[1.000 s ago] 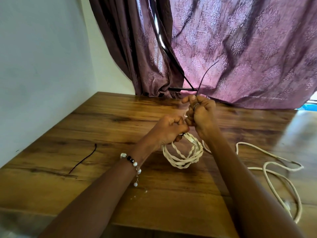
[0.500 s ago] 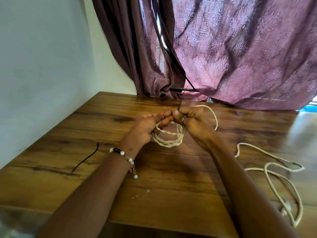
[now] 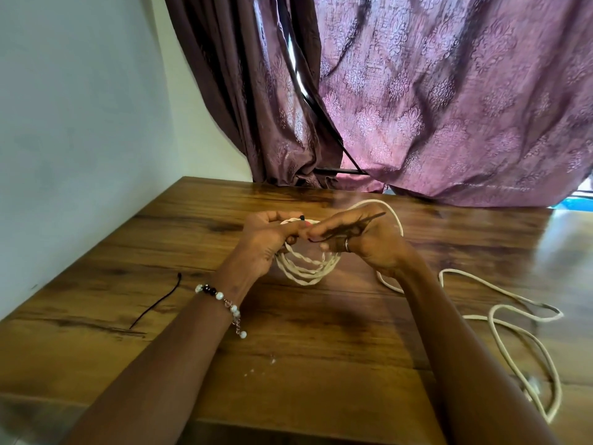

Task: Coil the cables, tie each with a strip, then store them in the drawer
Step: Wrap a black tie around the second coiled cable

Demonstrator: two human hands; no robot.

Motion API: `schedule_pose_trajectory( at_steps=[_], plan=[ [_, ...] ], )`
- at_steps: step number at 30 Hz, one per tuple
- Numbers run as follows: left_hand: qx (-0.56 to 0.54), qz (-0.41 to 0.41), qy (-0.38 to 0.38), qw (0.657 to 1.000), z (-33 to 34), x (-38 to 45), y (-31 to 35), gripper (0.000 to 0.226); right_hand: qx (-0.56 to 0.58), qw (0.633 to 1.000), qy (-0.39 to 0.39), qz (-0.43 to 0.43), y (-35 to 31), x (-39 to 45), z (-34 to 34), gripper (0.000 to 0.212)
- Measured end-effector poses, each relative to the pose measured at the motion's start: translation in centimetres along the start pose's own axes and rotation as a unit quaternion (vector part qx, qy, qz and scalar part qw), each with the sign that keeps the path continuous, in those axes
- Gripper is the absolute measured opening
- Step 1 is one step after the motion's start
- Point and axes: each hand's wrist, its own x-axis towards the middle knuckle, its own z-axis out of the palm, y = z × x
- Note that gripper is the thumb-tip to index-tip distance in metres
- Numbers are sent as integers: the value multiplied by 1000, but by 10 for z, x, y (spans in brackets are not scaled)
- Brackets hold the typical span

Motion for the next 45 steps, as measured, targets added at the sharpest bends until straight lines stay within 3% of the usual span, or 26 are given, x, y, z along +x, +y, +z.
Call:
schedule_pose_trajectory(
  at_steps=[3, 6, 11, 15, 19, 26, 32, 38, 42, 45],
  plan=[
    [-10, 33, -19, 999, 2, -3, 2, 29, 4, 991, 125, -50, 13, 8, -6, 38],
    [16, 81, -57, 995, 3, -6, 3, 29, 39, 977, 207, 41, 32, 14, -12, 27],
    [162, 191, -93, 964, 1, -3, -2, 30, 209, 948, 128, 203, 31, 11, 6, 28],
    [293, 316, -110, 896, 3, -1, -7, 28, 302, 915, 87, 252, 25, 8, 0, 32],
    [366, 414, -117, 825, 11, -4, -5, 31, 318, 911, 85, 249, 24, -2, -4, 23],
    [386, 500, -108, 768, 12, -7, -9, 38, 345, 905, 6, 248, 23, -7, -7, 21],
    [349, 504, -101, 783, 15, -8, -7, 34, 226, 953, 54, 196, 28, -4, -9, 15],
    [255, 357, -188, 879, 9, -9, -3, 19, 191, 965, 128, 130, 39, 1, -18, 16],
    [269, 297, -216, 891, 4, -8, -5, 20, 192, 952, 205, 125, 38, 3, -26, 12],
    [277, 276, -207, 897, 4, -8, -7, 22, 103, 958, 239, 119, 35, 3, -32, 12]
  ],
)
